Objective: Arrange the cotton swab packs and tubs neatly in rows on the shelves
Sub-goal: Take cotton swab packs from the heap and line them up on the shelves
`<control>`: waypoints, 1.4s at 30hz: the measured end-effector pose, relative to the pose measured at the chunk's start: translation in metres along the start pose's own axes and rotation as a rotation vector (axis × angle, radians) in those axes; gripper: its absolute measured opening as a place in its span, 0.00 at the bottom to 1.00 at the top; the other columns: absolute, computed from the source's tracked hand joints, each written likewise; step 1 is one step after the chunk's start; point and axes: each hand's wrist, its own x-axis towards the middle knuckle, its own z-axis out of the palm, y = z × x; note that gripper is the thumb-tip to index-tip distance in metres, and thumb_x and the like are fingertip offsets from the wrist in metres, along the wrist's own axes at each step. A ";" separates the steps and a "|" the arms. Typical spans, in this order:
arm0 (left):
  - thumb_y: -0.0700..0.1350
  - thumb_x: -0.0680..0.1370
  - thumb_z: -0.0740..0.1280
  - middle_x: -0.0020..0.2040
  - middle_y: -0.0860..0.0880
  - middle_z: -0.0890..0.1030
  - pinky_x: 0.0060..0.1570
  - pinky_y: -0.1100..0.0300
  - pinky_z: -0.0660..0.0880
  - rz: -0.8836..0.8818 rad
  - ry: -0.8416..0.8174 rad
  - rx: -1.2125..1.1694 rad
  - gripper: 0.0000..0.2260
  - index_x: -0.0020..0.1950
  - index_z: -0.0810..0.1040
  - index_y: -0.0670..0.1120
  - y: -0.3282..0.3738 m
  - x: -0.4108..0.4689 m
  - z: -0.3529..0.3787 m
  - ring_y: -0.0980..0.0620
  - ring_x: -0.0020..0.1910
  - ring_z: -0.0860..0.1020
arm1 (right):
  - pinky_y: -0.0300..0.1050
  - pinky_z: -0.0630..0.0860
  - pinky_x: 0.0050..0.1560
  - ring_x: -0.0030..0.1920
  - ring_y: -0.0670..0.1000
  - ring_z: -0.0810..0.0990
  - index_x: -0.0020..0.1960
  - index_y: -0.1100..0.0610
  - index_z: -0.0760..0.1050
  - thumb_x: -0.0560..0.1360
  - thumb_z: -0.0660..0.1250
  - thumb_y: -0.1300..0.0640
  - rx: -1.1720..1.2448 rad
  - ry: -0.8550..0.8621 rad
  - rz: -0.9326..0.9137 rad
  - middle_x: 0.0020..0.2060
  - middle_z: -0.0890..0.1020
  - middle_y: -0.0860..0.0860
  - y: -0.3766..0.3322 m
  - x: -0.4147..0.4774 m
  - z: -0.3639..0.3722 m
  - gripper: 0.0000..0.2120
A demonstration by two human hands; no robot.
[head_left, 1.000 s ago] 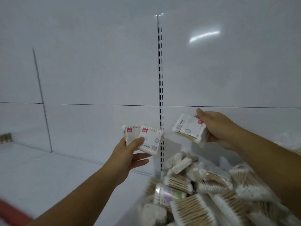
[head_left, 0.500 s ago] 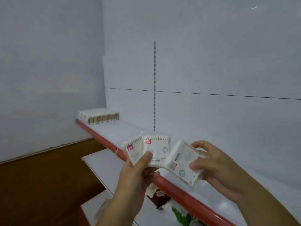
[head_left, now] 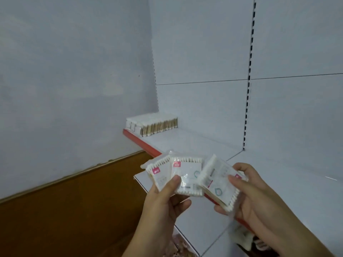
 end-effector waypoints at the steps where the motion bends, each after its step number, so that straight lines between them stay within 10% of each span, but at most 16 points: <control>1: 0.45 0.69 0.71 0.45 0.44 0.85 0.28 0.60 0.78 0.006 0.012 0.003 0.20 0.60 0.77 0.46 0.008 0.021 -0.009 0.50 0.35 0.82 | 0.53 0.81 0.32 0.39 0.61 0.83 0.50 0.53 0.70 0.68 0.66 0.57 -0.025 0.005 0.003 0.44 0.84 0.61 0.000 0.025 0.007 0.10; 16: 0.41 0.66 0.70 0.40 0.44 0.84 0.25 0.61 0.78 -0.130 -0.175 -0.137 0.22 0.60 0.77 0.45 0.058 0.317 -0.080 0.52 0.29 0.81 | 0.42 0.75 0.39 0.39 0.50 0.81 0.55 0.60 0.76 0.73 0.68 0.65 -0.365 0.338 -0.087 0.45 0.84 0.58 -0.002 0.346 0.012 0.11; 21: 0.37 0.69 0.71 0.44 0.43 0.85 0.30 0.59 0.79 -0.203 -0.358 -0.048 0.18 0.58 0.77 0.45 0.065 0.441 -0.078 0.49 0.34 0.83 | 0.46 0.81 0.37 0.43 0.55 0.83 0.55 0.63 0.79 0.45 0.85 0.51 -0.163 0.233 -0.059 0.49 0.83 0.60 0.005 0.400 0.007 0.41; 26: 0.54 0.78 0.64 0.53 0.44 0.84 0.43 0.52 0.79 -0.287 -0.705 0.175 0.17 0.61 0.77 0.45 0.057 0.538 -0.034 0.45 0.49 0.83 | 0.55 0.82 0.45 0.46 0.61 0.82 0.55 0.66 0.76 0.67 0.74 0.64 -0.337 0.399 -0.073 0.49 0.82 0.65 0.039 0.451 0.029 0.18; 33: 0.33 0.76 0.57 0.36 0.40 0.75 0.21 0.65 0.71 -0.558 -0.348 0.098 0.07 0.46 0.74 0.37 0.012 0.613 -0.003 0.47 0.29 0.73 | 0.52 0.77 0.43 0.39 0.54 0.79 0.46 0.61 0.75 0.75 0.64 0.70 -0.639 0.797 -0.320 0.37 0.81 0.56 0.062 0.476 0.004 0.05; 36: 0.32 0.75 0.58 0.35 0.39 0.78 0.22 0.62 0.73 -0.444 -0.307 0.232 0.08 0.50 0.75 0.35 -0.002 0.617 -0.002 0.46 0.27 0.74 | 0.38 0.74 0.35 0.33 0.48 0.77 0.45 0.62 0.74 0.74 0.64 0.73 -0.648 0.776 -0.346 0.32 0.80 0.51 0.071 0.483 -0.004 0.07; 42: 0.32 0.77 0.60 0.49 0.43 0.80 0.26 0.57 0.78 -0.106 -0.204 0.333 0.17 0.62 0.66 0.48 -0.011 0.605 0.006 0.46 0.34 0.81 | 0.35 0.72 0.39 0.44 0.41 0.78 0.46 0.44 0.74 0.69 0.64 0.46 -1.221 0.702 -0.436 0.44 0.79 0.42 0.068 0.513 -0.026 0.07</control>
